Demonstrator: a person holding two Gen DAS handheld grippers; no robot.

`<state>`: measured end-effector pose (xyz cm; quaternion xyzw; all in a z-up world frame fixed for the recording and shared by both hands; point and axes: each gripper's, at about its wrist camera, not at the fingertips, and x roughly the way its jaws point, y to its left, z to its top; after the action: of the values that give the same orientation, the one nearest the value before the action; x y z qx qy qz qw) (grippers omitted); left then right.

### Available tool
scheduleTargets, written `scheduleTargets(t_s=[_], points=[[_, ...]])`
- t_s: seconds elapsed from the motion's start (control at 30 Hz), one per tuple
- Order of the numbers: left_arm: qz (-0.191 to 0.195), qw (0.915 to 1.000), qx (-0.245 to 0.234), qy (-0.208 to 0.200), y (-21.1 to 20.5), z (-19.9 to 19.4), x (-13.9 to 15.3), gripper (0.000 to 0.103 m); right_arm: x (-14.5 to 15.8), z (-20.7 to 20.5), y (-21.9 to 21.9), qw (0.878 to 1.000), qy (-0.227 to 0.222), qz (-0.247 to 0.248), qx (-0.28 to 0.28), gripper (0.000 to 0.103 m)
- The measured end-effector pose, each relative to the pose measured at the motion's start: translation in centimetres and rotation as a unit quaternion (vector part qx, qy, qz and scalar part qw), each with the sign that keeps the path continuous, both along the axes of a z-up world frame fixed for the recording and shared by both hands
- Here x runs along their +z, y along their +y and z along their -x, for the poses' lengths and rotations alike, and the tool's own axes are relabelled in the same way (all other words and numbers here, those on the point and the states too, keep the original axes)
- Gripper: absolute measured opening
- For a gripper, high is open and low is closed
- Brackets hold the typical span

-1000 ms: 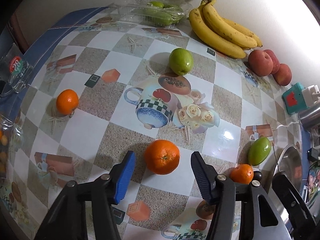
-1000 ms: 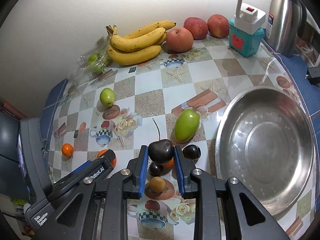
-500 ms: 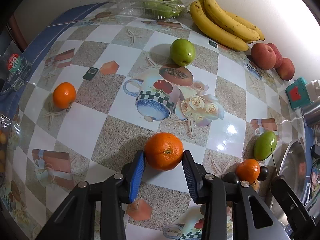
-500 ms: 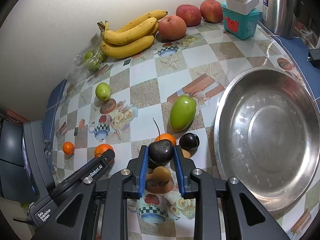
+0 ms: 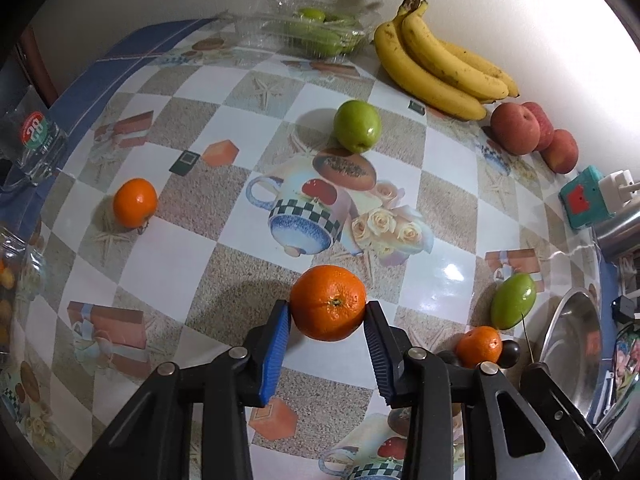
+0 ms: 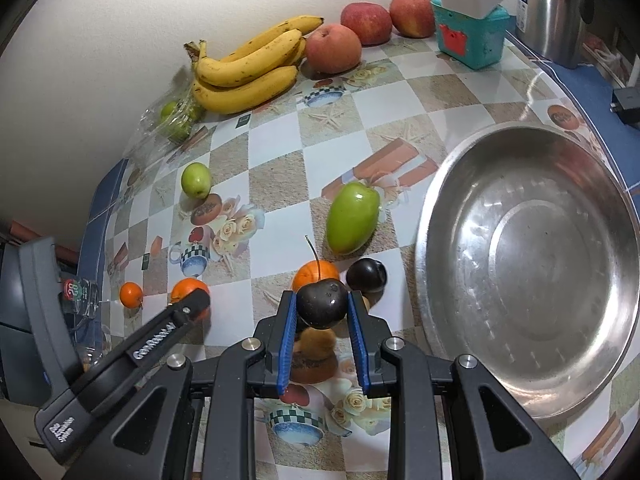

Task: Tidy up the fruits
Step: 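Carry the plum and tangerine over the steel tray with both grippers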

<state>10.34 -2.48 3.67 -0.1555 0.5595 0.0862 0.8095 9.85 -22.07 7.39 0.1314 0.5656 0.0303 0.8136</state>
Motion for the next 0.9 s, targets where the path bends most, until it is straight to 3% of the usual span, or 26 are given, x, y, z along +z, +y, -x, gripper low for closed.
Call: scheduleTargets(t_s=[0.37,0.67,0.9], points=[[-0.003,0.9989,-0.034,-0.031,-2.8,0.0,2.1,0.040,0.6,0.6,-6.6,0.996,-0.003,0.023,-0.091,0.027],[-0.026,0.9929,-0.108,-0.044,-8.1,0.3,2.9,0.040,0.3,1.8,-12.4,0.986,0.001,0.016,-0.168,0.027],[-0.006,0.9849,-0.165,-0.052,-12.0,1.0,3.3,0.040,-0.1,2.1,-14.3,0.981,0.006,0.010,-0.196,0.027]])
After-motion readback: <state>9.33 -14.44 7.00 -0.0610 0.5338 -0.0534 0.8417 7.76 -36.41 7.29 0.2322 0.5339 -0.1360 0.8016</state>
